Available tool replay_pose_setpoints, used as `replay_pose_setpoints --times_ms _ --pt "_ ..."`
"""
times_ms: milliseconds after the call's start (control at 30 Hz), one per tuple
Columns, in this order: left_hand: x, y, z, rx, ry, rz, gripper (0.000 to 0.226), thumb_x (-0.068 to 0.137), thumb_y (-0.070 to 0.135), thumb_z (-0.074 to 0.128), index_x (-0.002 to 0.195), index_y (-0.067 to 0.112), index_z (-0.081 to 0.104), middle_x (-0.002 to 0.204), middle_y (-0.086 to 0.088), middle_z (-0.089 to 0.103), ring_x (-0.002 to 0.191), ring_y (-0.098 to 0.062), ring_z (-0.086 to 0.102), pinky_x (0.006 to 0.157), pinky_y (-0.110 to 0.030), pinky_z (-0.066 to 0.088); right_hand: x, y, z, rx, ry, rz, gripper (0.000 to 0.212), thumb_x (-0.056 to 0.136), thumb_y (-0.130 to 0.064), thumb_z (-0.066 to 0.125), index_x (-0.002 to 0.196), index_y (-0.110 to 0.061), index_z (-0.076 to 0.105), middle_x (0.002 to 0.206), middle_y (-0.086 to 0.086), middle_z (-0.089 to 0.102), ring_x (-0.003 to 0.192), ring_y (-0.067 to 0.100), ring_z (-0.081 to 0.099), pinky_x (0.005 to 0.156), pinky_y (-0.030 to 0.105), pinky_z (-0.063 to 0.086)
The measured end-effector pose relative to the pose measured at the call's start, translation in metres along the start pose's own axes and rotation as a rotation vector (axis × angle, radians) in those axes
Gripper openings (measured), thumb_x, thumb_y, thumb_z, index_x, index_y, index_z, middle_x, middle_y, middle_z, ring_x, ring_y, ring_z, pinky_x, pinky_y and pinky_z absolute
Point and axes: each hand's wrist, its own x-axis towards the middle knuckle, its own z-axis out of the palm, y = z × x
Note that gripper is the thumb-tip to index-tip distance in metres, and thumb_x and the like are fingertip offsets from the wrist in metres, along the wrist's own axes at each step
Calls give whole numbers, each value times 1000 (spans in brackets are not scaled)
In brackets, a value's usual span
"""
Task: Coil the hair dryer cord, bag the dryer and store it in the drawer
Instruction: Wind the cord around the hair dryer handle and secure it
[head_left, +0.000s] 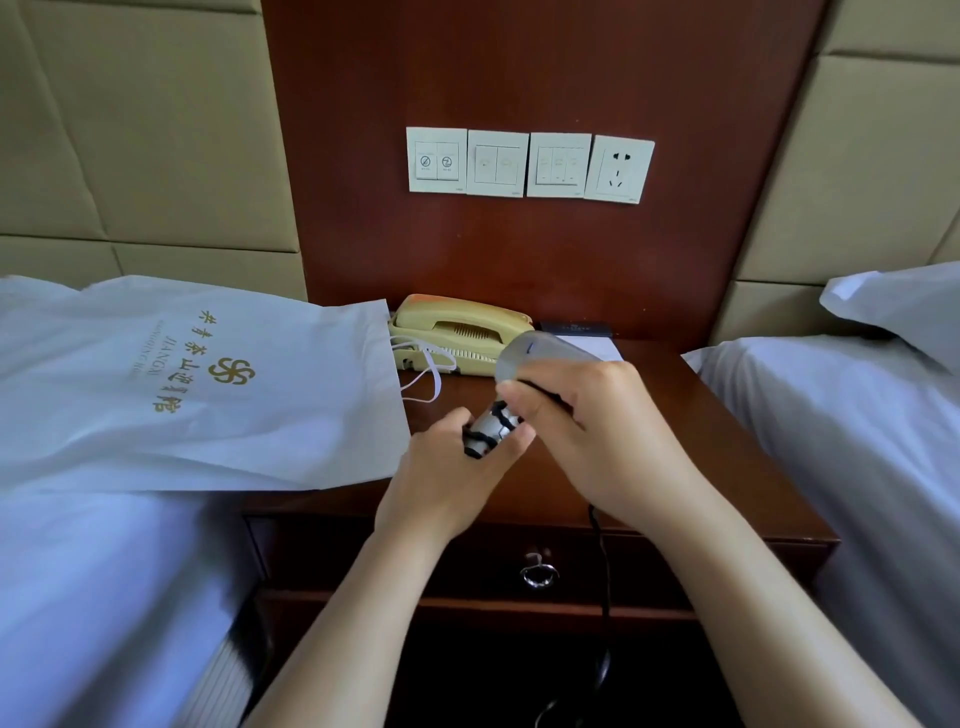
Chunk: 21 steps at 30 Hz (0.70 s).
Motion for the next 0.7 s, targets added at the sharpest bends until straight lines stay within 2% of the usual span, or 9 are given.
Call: replay_pose_setpoints --times_ms 100,233,300,367,467,600,700 --pt "-1 -1 3 24 -22 3 51 67 69 35 78 23 55 76 2 66 75 -18 64 77 -45 54 -2 -1 6 10 -41 -4 38 90 -30 48 58 -11 47 47 -6 35 55 16 38 49 26 26" --pt "-1 -2 2 204 41 48 57 72 68 22 85 22 52 78 -2 64 75 -24 63 74 -43 54 -4 8 -4 58 -62 54 35 91 -24 57 60 -8 54 47 -2 40 51 11 40 46 18 26" --pt "-1 -3 4 298 64 31 43 81 58 23 82 21 45 75 -5 60 74 -30 61 74 -43 53 -5 10 -5 64 -48 77 37 89 -25 59 59 -5 54 49 4 41 50 12 38 46 19 26" --pt "-1 -3 6 257 88 -20 30 87 46 26 77 22 41 74 -8 60 72 -33 64 73 -44 54 -7 8 -2 83 -68 90 39 88 -26 61 57 -3 52 48 2 37 49 12 35 45 19 25" --pt "4 -3 4 108 163 -115 19 89 28 32 76 21 45 73 -10 60 74 -37 63 72 -43 53 -8 6 0 167 -109 110 41 89 -27 59 59 0 51 49 3 35 46 9 31 45 19 22" --pt "12 -8 -1 -68 190 -144 21 91 32 37 98 21 53 84 -12 66 82 -36 64 79 -46 53 -7 8 -4 224 -116 132 40 90 -25 58 62 2 52 50 0 35 47 8 31 47 17 23" --pt "11 -12 -3 -63 222 -92 18 92 32 39 99 24 53 84 -10 66 82 -36 64 78 -48 54 -6 12 -6 233 -164 168 39 90 -26 58 57 -7 50 47 -7 32 43 8 28 45 14 23"
